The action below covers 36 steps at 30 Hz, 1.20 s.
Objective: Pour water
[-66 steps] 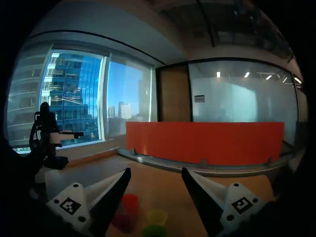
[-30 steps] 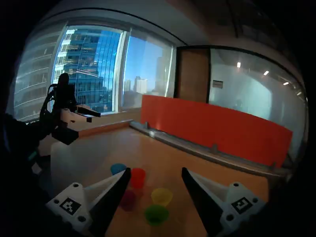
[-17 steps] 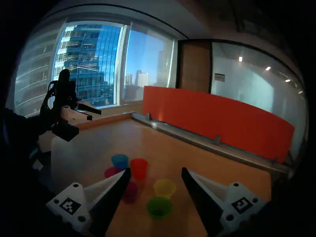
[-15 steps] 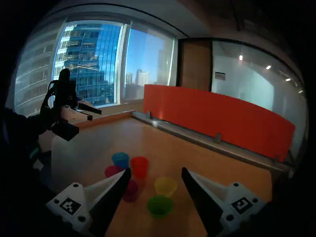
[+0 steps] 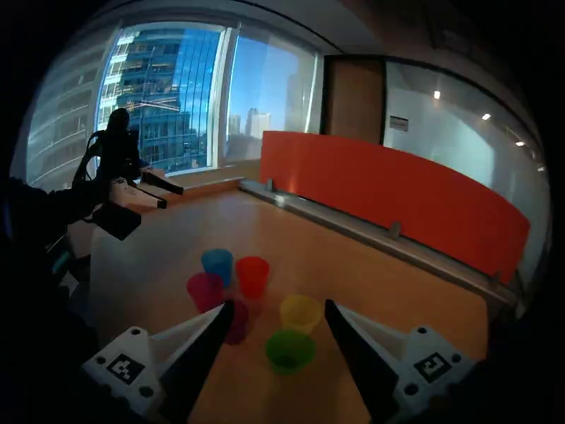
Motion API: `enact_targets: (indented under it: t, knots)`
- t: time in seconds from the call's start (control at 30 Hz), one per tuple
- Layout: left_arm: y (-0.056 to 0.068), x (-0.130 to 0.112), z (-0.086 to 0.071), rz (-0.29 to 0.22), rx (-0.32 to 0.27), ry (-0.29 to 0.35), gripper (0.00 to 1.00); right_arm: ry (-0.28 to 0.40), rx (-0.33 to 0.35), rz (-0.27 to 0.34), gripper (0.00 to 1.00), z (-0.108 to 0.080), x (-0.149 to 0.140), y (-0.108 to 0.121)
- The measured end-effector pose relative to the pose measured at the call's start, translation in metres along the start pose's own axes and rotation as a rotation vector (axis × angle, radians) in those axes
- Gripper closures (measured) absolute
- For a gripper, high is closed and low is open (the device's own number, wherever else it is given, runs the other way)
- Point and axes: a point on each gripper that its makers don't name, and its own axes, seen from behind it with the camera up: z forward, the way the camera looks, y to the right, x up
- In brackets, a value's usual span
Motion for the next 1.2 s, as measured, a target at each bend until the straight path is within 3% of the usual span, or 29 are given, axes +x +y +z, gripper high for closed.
enact_targets:
  t: [1.2]
  knots:
    - [0.006, -0.091, 0.027, 0.003, -0.007, -0.162, 0.08, -0.153, 0.012, -0.036, 0.01, 0.022, -0.078, -0.013]
